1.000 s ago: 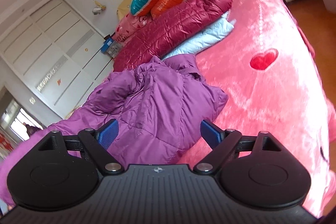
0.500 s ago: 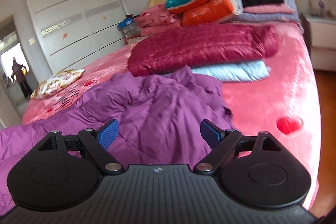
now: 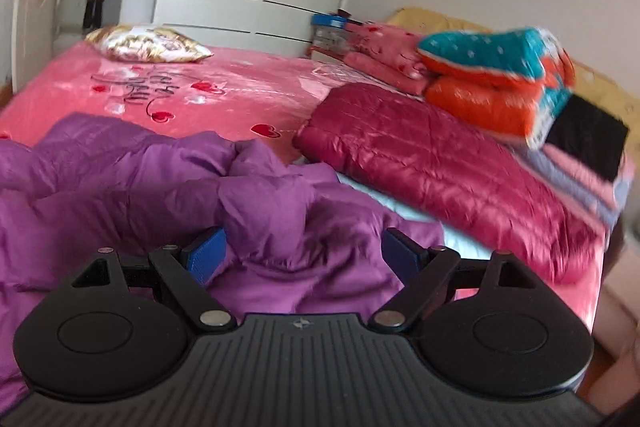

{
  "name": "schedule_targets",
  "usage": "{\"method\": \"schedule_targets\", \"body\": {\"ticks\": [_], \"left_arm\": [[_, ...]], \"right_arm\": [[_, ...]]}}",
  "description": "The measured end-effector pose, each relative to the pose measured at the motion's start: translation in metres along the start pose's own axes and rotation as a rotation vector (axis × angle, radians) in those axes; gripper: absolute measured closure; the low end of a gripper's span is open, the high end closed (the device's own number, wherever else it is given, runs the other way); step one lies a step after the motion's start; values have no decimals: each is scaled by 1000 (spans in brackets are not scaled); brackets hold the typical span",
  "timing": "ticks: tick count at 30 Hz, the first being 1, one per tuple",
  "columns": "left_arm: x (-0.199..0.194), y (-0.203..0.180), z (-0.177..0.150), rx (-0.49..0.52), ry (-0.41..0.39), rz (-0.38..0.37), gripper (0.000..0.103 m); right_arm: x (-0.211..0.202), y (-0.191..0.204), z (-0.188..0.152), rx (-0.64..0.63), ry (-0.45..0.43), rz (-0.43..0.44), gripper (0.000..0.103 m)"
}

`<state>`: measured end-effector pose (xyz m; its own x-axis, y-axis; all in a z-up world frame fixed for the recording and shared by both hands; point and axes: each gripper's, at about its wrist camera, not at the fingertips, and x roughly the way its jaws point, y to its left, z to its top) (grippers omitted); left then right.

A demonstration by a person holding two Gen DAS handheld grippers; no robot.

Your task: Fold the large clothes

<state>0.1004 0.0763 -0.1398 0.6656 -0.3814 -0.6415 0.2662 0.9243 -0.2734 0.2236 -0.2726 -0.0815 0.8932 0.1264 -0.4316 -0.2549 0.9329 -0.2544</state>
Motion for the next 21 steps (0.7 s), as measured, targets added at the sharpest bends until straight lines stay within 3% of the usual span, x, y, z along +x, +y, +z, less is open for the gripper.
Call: {"method": "schedule_targets", "body": {"ticks": [10,16,21], "left_arm": [[-26,18,-30,-9,113,21,1],[-17,15,-57,-64,153,-18,1],[8,0,-70,-32,218,-69,1]], "right_arm": [[54,6,12,-91,92,97,0],[34,15,18,-101,73,192,0],[10,-6,24,25,-4,204,0]]}}
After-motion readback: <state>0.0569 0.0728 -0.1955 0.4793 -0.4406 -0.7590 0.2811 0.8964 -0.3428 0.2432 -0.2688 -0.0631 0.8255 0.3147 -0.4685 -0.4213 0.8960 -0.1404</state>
